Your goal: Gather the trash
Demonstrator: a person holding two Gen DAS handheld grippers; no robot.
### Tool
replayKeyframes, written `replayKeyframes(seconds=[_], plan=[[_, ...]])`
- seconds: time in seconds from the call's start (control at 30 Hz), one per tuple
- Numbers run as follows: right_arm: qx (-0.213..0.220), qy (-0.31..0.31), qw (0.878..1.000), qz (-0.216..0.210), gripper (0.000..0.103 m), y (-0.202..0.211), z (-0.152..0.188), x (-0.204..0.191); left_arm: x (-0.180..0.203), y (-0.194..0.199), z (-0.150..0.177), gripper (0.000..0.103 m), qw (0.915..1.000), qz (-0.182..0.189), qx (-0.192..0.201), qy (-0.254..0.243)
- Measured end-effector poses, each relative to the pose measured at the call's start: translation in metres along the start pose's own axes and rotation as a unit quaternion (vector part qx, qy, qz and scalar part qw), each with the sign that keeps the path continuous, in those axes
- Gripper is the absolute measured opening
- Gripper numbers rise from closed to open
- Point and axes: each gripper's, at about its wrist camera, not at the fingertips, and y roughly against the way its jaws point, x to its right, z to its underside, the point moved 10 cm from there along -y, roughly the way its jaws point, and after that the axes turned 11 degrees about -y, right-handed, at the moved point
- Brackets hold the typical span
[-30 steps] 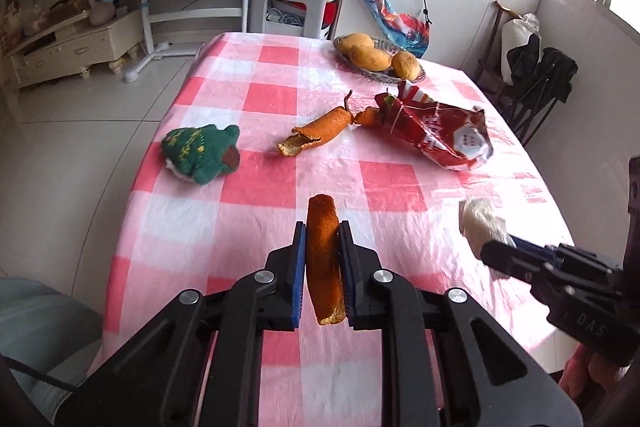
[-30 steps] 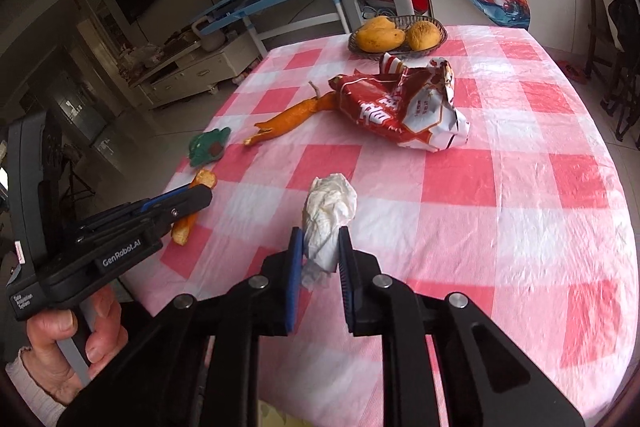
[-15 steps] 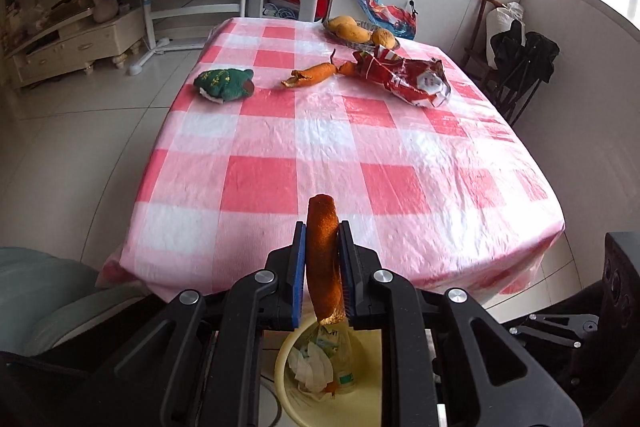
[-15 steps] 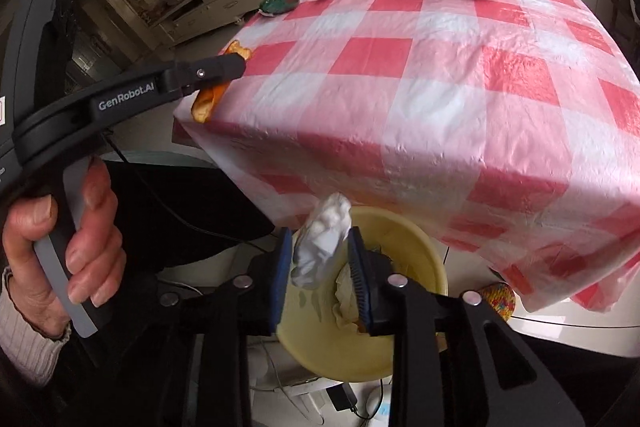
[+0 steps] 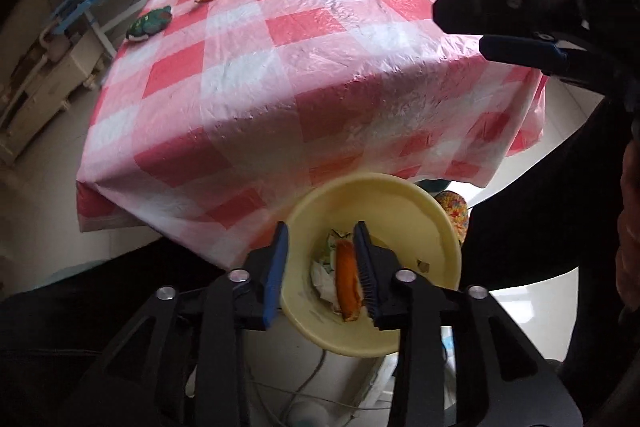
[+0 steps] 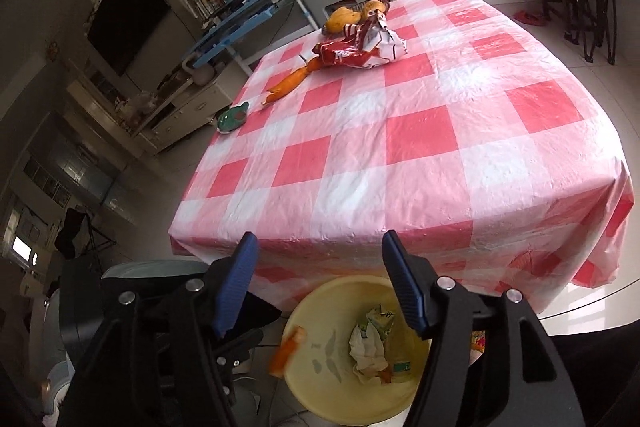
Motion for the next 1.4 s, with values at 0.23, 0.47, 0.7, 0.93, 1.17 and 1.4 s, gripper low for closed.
replayKeyframes(seconds=[0.23,0.47,0.7,0.93,1.17,1.4], plan=[[0.015,0.008,1.0,0.02,0.066,0.001,0.001,0.002,-0.035,0.029,-0.021,0.069,0.995,-0.049,0.071,0.05],[0.005,0.028,0.999,0.036,0.067,-0.009,0.011,0.001,-0.079,0.042,-0.022,0.078,0.9806,-0.083,0.107,0.142],[0.003,0.034,0.999,0.042,0.069,-0.01,0.013,0.001,-0.084,0.042,-0.022,0.081,0.9773,-0.09,0.112,0.156],[0.001,0.037,0.998,0.044,0.071,-0.013,0.014,-0.001,-0.085,0.042,-0.022,0.083,0.977,-0.093,0.112,0.156],[0.0,0.039,0.998,0.046,0.071,-0.014,0.015,-0.001,-0.088,0.043,-0.022,0.083,0.9756,-0.096,0.114,0.162],[-0.001,0.04,0.998,0.047,0.071,-0.016,0.015,-0.002,-0.089,0.043,-0.022,0.083,0.975,-0.097,0.115,0.164]])
